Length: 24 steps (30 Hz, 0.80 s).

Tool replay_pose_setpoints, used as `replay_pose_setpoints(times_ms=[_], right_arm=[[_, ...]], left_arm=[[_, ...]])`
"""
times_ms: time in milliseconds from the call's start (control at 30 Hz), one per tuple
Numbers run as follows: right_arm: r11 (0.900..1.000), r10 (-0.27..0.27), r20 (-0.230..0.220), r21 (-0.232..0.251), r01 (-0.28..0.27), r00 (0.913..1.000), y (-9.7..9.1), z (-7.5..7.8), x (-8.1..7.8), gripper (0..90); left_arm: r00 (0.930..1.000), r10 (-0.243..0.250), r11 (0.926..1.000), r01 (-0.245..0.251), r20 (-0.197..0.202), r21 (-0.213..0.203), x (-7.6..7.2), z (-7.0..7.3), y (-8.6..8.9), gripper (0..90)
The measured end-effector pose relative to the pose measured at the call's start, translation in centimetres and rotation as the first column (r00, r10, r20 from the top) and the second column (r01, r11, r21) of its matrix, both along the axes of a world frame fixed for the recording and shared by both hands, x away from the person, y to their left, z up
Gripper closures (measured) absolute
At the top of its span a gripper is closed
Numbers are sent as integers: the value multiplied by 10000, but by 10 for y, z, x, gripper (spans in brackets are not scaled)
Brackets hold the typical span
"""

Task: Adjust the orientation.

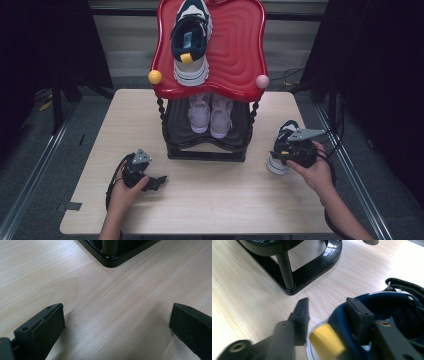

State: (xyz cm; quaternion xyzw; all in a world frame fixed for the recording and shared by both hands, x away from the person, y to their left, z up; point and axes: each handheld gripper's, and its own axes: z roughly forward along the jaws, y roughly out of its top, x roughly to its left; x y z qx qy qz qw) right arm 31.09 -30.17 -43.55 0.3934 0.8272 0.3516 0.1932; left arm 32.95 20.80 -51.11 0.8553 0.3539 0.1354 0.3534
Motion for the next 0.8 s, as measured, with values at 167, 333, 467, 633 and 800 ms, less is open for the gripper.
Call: replay_pose_setpoints(times_ms=[167, 333, 467, 633, 800], right_arm=[[9997, 249, 80, -10, -249, 9997, -4, 2, -3, 748], [9987, 460, 71, -202, -458, 9989, -2, 5, -5, 771], [9972, 732, 182, -159, -730, 9971, 4, 8, -11, 777], [9929, 1188, 125, 14, -1188, 9928, 12, 9, -23, 779], [9876, 1558, -47, 194, -1556, 9878, 18, 10, -37, 779]], left_arm=[[10000, 3, 10000, -3, 0, 0, 0, 0, 0, 0], [10000, 0, 10000, 0, 3, 0, 0, 0, 0, 0], [10000, 3, 10000, -3, 1, 0, 0, 0, 0, 0], [10000, 7, 10000, -7, 4, 2, 0, 0, 0, 0], [10000, 17, 10000, -17, 4, 0, 0, 0, 0, 0]])
